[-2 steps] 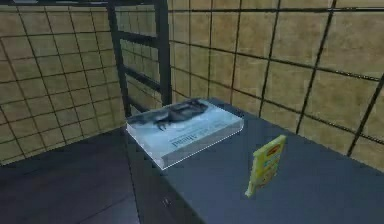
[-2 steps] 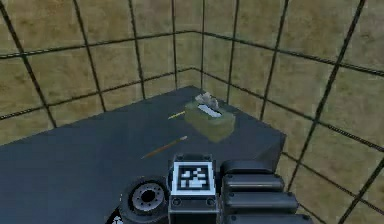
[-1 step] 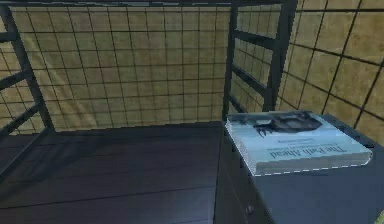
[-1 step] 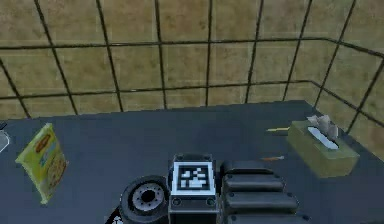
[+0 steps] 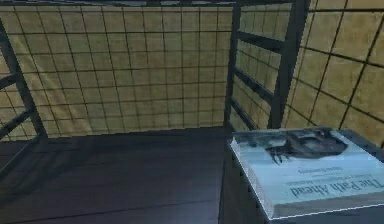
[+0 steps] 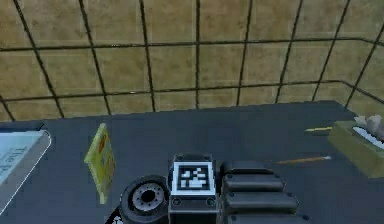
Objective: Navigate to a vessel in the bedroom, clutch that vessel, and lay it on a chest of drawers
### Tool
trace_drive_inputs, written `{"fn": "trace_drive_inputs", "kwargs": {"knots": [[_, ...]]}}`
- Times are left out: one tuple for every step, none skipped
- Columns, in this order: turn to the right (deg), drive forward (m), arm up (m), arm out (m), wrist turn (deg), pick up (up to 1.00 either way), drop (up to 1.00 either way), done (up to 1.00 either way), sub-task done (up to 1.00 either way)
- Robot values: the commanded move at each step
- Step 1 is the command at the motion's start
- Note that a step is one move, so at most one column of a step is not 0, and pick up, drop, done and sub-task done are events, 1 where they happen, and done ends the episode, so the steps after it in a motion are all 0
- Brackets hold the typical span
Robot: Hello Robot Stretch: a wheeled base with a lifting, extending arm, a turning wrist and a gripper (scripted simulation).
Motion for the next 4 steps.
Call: {"fn": "trace_drive_inputs", "kwargs": {"knots": [[45.0,0.0,0.0,0.0,0.0,0.0,0.0,0.0,0.0],[45.0,0.0,0.0,0.0,0.0,0.0,0.0,0.0,0.0],[45.0,0.0,0.0,0.0,0.0,0.0,0.0,0.0,0.0],[36.0,0.0,0.0,0.0,0.0,0.0,0.0,0.0,0.0]]}}
